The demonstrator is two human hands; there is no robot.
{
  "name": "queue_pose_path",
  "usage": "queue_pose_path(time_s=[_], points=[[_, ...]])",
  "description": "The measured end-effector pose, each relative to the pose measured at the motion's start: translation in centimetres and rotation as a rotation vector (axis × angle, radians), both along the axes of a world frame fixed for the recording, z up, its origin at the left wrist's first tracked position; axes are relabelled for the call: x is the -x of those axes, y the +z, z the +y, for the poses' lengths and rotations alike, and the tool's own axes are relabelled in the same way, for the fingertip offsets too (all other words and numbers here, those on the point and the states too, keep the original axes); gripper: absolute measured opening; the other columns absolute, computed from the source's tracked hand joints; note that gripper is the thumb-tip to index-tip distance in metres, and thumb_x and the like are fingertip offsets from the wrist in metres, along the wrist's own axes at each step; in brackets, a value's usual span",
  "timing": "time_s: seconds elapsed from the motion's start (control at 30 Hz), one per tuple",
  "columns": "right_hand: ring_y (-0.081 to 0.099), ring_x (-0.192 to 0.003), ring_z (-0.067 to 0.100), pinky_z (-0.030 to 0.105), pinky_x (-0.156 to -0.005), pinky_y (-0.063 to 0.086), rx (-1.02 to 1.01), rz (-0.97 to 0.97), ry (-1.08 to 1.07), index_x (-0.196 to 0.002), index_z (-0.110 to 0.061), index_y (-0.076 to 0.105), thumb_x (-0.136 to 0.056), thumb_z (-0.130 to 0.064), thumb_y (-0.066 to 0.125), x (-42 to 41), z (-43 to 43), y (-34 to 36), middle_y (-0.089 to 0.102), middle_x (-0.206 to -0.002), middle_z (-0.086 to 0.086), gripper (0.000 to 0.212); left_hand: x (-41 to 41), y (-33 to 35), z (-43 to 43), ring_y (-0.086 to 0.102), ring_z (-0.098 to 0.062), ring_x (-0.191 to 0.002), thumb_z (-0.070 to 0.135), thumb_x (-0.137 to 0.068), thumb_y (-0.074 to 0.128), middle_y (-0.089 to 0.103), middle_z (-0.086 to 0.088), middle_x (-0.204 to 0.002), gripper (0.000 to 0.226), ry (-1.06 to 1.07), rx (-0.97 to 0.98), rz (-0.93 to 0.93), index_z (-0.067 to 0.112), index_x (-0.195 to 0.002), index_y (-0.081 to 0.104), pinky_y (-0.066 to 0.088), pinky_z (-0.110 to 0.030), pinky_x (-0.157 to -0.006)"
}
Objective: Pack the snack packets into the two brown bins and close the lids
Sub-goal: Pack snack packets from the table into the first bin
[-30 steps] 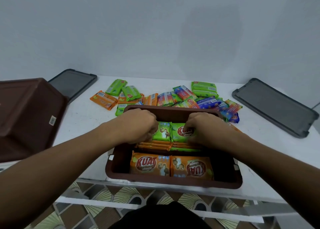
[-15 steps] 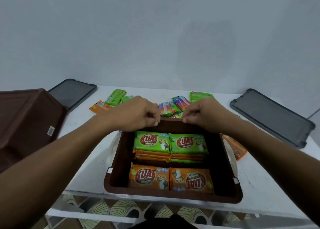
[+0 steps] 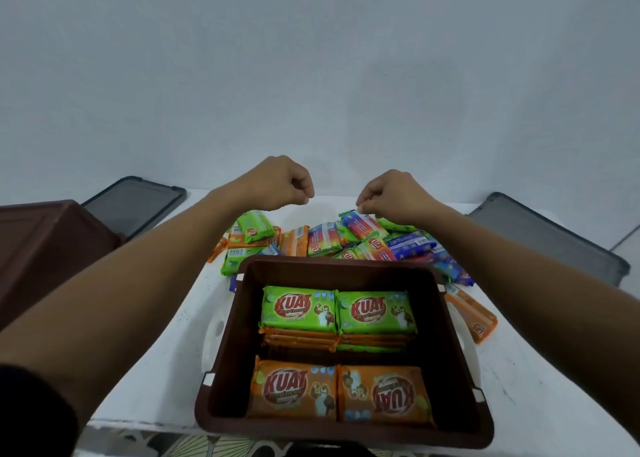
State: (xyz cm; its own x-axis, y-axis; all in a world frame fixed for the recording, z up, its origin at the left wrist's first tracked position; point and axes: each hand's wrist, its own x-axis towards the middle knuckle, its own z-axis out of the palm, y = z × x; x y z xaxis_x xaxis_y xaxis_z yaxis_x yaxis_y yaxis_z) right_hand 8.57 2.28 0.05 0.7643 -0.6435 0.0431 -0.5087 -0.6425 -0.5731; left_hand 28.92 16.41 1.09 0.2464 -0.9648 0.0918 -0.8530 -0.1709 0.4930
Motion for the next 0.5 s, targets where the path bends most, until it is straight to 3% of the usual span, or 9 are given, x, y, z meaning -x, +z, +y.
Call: queue_pose_path(time_s=[0.2, 0.3, 0.37, 0.5], points=[[0.067, -0.083, 0.014, 0.020, -0.061, 0.048, 0.011, 0.157, -0.035, -0.090, -0.007, 0.080, -0.081, -0.016, 0.080, -2.5, -1.7, -2.9, 0.075, -0.090, 0.004, 0.012, 0.3, -2.2, -3.3, 0.057, 0.003, -0.080, 0.012, -0.091, 0.074, 0.065, 0.019, -0.095, 0.022, -0.188, -0.235, -0.131, 0.021, -0.112, 0.077, 0.043, -0.024, -0.075], [0.069, -0.088, 0.020, 0.029, -0.073, 0.055, 0.036, 0.275, -0.037, -0.094, -0.006, 0.079, -0.080, -0.025, 0.082, -3.4, -2.3, -4.1, 0.075, -0.094, 0.007, 0.023, 1.4, -3.3, -4.3, 0.059, -0.013, -0.109, 0.008, -0.091, 0.070, 0.065, 0.010, -0.129, 0.045, -0.316, -0.381, -0.264, 0.030, -0.130, 0.068, 0.039, -0.026, -0.083], [0.069, -0.091, 0.022, 0.035, -0.082, 0.057, 0.069, 0.370, -0.026, -0.099, -0.007, 0.077, -0.080, -0.032, 0.082, -3.8, -2.7, -4.9, 0.074, -0.099, 0.008, 0.033, 1.9, -4.2, -4.9, 0.049, -0.021, -0.129, 0.004, -0.089, 0.065, 0.051, 0.007, -0.151, 0.062, -0.383, -0.465, -0.354, 0.039, -0.140, 0.059, 0.042, -0.036, -0.094], [0.063, -0.104, 0.024, 0.039, -0.091, 0.054, 0.145, 0.472, -0.041, -0.118, -0.007, 0.066, -0.079, -0.041, 0.078, -4.3, -3.2, -6.4, 0.067, -0.116, 0.010, 0.053, 2.6, -5.6, -5.6, 0.035, -0.024, -0.131, 0.000, -0.090, 0.050, 0.038, 0.013, -0.160, 0.077, -0.454, -0.571, -0.557, 0.050, -0.148, 0.042, 0.035, -0.045, -0.096]])
